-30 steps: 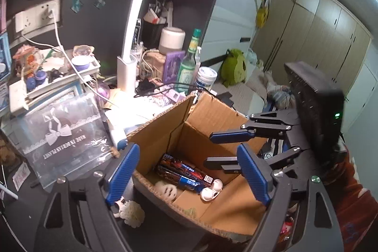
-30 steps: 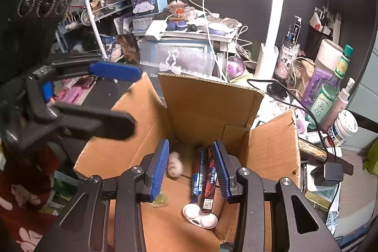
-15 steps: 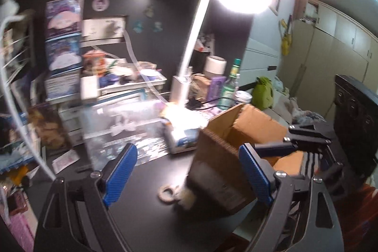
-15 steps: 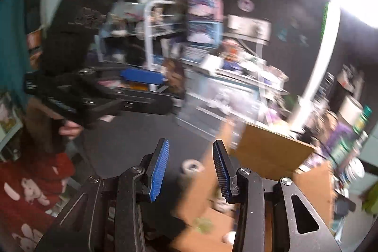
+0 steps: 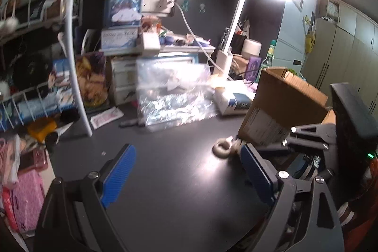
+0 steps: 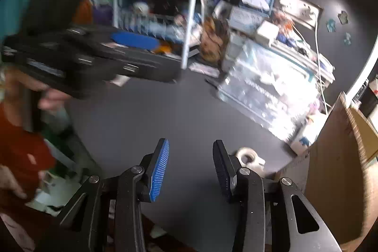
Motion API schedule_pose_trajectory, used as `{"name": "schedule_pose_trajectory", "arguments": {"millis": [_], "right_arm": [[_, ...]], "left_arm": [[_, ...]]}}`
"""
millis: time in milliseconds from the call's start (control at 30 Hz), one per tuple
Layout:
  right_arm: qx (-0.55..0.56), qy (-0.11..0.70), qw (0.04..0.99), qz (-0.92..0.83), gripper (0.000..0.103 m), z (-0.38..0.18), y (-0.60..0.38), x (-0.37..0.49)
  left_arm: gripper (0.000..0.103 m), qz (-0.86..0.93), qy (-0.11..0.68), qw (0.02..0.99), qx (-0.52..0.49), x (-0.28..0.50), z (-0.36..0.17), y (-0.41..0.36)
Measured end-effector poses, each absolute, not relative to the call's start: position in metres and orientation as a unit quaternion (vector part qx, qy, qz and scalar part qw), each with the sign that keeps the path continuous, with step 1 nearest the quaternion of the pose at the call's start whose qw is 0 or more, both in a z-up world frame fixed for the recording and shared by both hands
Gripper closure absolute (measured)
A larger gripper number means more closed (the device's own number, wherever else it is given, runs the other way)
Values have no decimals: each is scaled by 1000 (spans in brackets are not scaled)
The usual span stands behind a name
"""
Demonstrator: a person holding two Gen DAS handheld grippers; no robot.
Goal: Organize objects
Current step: 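Move the right gripper to the white flower and grasp it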
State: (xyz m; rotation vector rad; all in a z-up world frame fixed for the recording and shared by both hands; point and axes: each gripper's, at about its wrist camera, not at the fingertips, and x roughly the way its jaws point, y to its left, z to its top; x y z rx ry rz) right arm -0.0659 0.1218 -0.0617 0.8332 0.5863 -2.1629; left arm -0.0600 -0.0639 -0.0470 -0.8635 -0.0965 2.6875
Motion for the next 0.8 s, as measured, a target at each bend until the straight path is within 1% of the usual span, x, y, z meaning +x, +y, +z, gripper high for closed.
{"name": "schedule_pose_trajectory", "arguments": {"millis": [200,333,633,667,700,767,800], "right_arm": [[358,263,287,-849,69,-99,125,-90],[358,302,230,-853,69,-111,124,-107],[375,347,185,-840,70,-129,125,-121],[376,352,179,-839,78,-131,125,-122],[375,355,174,-838,91,-133,125,-123],[372,367,165,-836,93,-136,125,-124],[371,370,165,-836,97,-136,125,-124]], "left_arm": [[14,934,-52,174,-309,-55,-72,-74],[14,932,-56,184,-307,-55,-76,-72],[14,932,-60,197,-298,-56,-75,-67],[14,932,-60,198,-298,-56,-75,-67],[14,932,-60,199,-298,-56,-75,-67],[14,932,-60,199,-298,-57,-75,-67],[14,932,-59,199,-298,-57,-75,-67]]}}
